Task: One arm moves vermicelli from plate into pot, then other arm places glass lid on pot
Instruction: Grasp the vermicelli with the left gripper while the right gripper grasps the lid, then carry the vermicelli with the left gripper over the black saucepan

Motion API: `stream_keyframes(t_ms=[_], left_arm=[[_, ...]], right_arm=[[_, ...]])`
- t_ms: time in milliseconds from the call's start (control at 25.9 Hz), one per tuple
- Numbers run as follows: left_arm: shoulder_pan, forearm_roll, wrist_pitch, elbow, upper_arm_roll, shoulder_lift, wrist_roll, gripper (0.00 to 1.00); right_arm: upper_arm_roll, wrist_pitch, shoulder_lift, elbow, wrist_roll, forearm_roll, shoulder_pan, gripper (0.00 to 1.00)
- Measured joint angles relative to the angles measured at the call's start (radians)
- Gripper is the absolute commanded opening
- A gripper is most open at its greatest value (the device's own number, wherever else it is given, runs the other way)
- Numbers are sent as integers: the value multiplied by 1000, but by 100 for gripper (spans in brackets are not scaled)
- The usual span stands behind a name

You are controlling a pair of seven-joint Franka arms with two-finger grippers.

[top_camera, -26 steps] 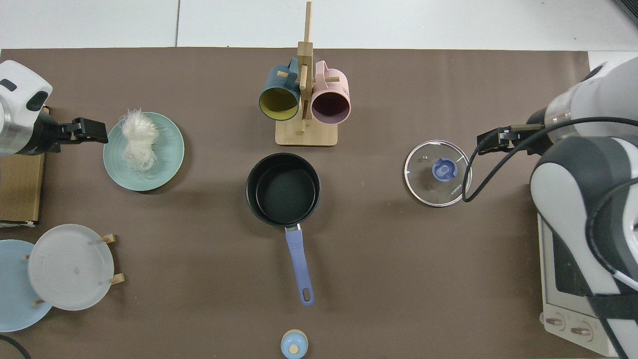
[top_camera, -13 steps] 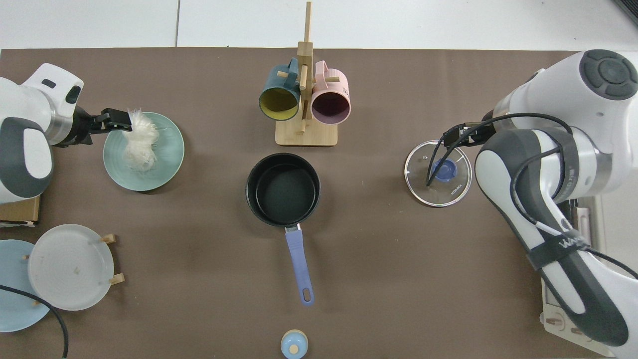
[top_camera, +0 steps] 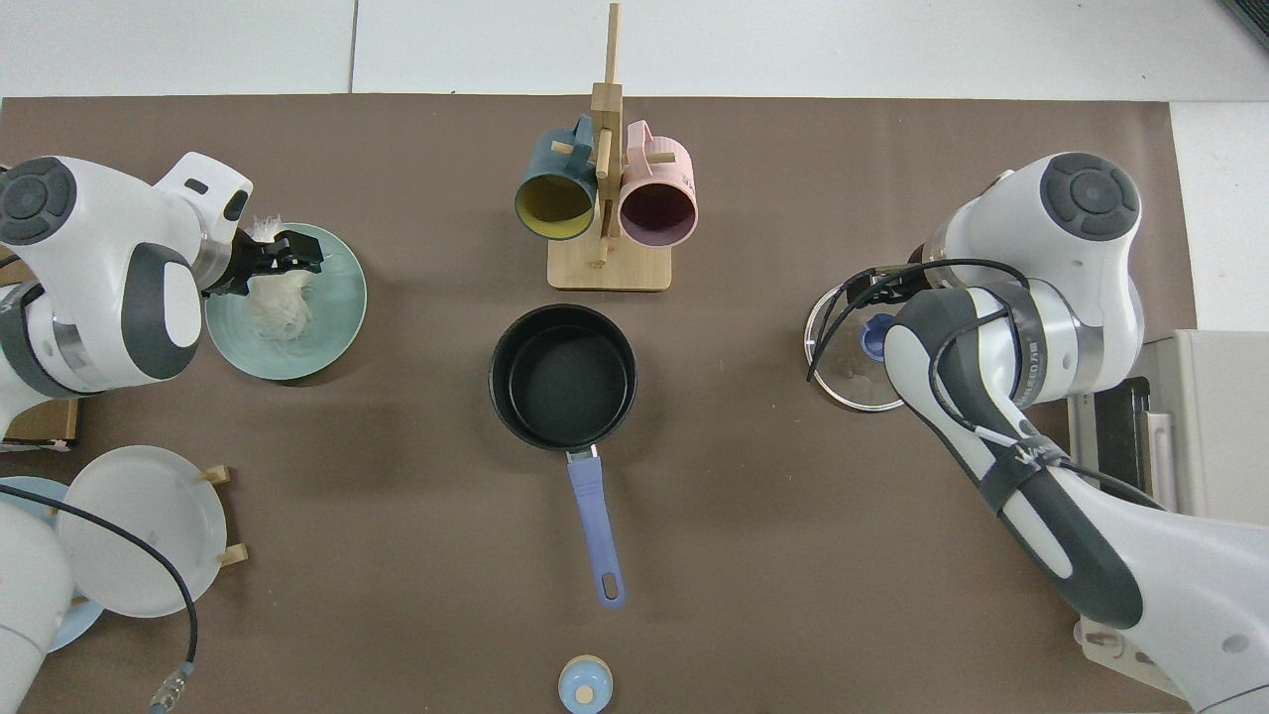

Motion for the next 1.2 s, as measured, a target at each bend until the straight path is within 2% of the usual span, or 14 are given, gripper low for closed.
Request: stream_keyframes(t_ms=[116,154,193,270,309,579,810,1003,1196], left_arm=[[-2,2,2,0,0,10,6,97],[-2,3,2,0,0,12,9,90],[-2,3,3,0,0,13,11,79],[-2,4,3,0,1,15,13,34],[-2,5,3,0,1,16,13,0],[-2,5,-15,12,3,18,10,0],[-1,4,-165,126,3,5,-25,0],[-3,4,-290,167,-13,-88,-124,0],[-6,3,-419,145,-101,-200,-228,0]], right_arm=[[16,20,18,-6,1,-10,8,100],[17,22,24,-7,3,-22,13,100],[18,22,29,-10,5,-32,17,100],[19,23,39,-17,7,-54,22,100],[19,23,42,-23,7,-64,22,100],[18,23,43,-64,7,-95,22,100],[26,17,38,-75,7,-98,23,100],[31,13,30,-79,7,-99,20,100],[31,13,28,-82,7,-99,13,98]])
